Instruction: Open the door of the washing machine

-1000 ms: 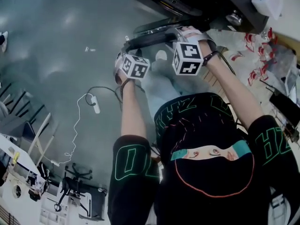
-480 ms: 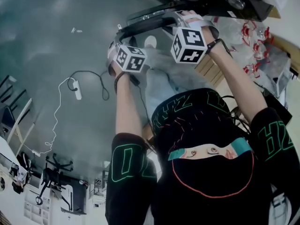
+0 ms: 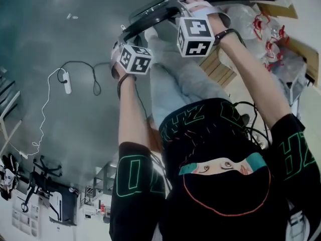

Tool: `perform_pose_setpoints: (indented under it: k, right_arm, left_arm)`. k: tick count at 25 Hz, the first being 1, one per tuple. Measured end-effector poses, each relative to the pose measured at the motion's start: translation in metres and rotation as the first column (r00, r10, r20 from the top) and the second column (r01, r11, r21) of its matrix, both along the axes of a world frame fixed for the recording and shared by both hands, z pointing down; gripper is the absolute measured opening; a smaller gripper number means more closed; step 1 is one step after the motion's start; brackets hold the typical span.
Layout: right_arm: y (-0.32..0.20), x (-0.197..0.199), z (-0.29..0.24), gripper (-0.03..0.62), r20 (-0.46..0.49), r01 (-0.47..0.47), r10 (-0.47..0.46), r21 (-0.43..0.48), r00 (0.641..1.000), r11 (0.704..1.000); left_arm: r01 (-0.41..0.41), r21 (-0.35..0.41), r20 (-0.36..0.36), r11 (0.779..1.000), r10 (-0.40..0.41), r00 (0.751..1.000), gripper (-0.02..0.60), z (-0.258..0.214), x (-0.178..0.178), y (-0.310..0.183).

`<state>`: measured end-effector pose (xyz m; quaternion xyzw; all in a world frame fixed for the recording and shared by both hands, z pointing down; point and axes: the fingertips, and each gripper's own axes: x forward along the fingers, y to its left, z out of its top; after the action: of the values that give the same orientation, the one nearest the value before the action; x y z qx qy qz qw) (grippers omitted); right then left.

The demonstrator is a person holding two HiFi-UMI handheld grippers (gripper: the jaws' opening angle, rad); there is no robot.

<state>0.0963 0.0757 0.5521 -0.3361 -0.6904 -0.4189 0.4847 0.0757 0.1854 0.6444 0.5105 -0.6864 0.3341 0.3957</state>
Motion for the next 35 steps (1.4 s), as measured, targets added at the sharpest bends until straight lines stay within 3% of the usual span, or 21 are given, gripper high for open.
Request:
perform_pose_setpoints:
  k: [4, 12, 18, 21, 23, 25, 27, 28, 29, 30, 32, 33, 35]
  right_arm:
    - [0.006, 0.038, 0.002, 0.156, -0.018, 0.094, -0.094, 0.034, 0.995, 0.995]
    - [0.003, 0.088, 0.006, 0.158, 0.009, 0.24, -0.241, 0.039, 0.97, 0.97]
    - [-0.008, 0.11, 0.004, 0.16, 0.052, 0.348, -0.35, 0.04, 0.935, 0.937]
    - [-0.009, 0.115, 0.004, 0.163, 0.084, 0.354, -0.353, 0.002, 0.932, 0.935]
    - [-0.004, 0.109, -0.006, 0.211, 0.125, 0.348, -0.339, -0.055, 0.932, 0.936]
    - [0.0, 0.106, -0.027, 0.213, 0.174, 0.306, -0.281, -0.135, 0.944, 0.942]
    - [0.003, 0.1, -0.054, 0.213, 0.196, 0.21, -0.161, -0.263, 0.967, 0.942]
    - [0.004, 0.094, -0.07, 0.213, 0.197, 0.145, -0.079, -0.344, 0.977, 0.928]
    - [0.004, 0.086, -0.086, 0.203, 0.194, 0.074, 0.012, -0.429, 0.981, 0.9]
    - [0.001, 0.075, -0.103, 0.151, 0.191, 0.005, 0.108, -0.508, 0.976, 0.861]
    - [-0.008, 0.046, -0.14, 0.1, 0.201, -0.096, 0.281, -0.631, 0.938, 0.769]
    - [-0.014, 0.033, -0.159, 0.058, 0.211, -0.12, 0.349, -0.678, 0.913, 0.725]
    - [-0.028, 0.017, -0.196, 0.014, 0.213, -0.15, 0.457, -0.756, 0.864, 0.637]
  left_arm:
    - [0.058, -0.013, -0.035, 0.998, -0.058, 0.998, 0.103, 0.004, 0.053, 0.007]
    - [0.153, -0.092, -0.062, 0.984, -0.159, 0.985, 0.115, 0.023, 0.12, 0.002]
    - [0.259, -0.125, -0.105, 0.958, -0.273, 0.956, 0.146, 0.014, 0.154, 0.004]
    - [0.342, -0.122, -0.06, 0.932, -0.351, 0.934, 0.155, -0.012, 0.154, 0.019]
    - [0.448, -0.065, -0.01, 0.892, -0.45, 0.893, 0.155, -0.041, 0.141, 0.03]
    - [0.54, 0.019, 0.034, 0.842, -0.54, 0.841, 0.155, -0.075, 0.133, 0.038]
    - [0.615, 0.127, 0.059, 0.778, -0.625, 0.779, 0.153, -0.11, 0.125, 0.04]
    - [0.647, 0.185, 0.064, 0.739, -0.666, 0.743, 0.144, -0.128, 0.118, 0.039]
    - [0.675, 0.241, 0.067, 0.697, -0.706, 0.705, 0.12, -0.146, 0.11, 0.037]
    - [0.697, 0.297, 0.071, 0.653, -0.743, 0.665, 0.097, -0.165, 0.1, 0.034]
    - [0.711, 0.42, 0.084, 0.564, -0.804, 0.588, 0.044, -0.209, 0.075, 0.026]
    - [0.7, 0.484, 0.086, 0.525, -0.825, 0.559, 0.017, -0.233, 0.065, 0.018]
    - [0.657, 0.597, 0.064, 0.461, -0.843, 0.534, 0.011, -0.282, 0.052, 0.0]
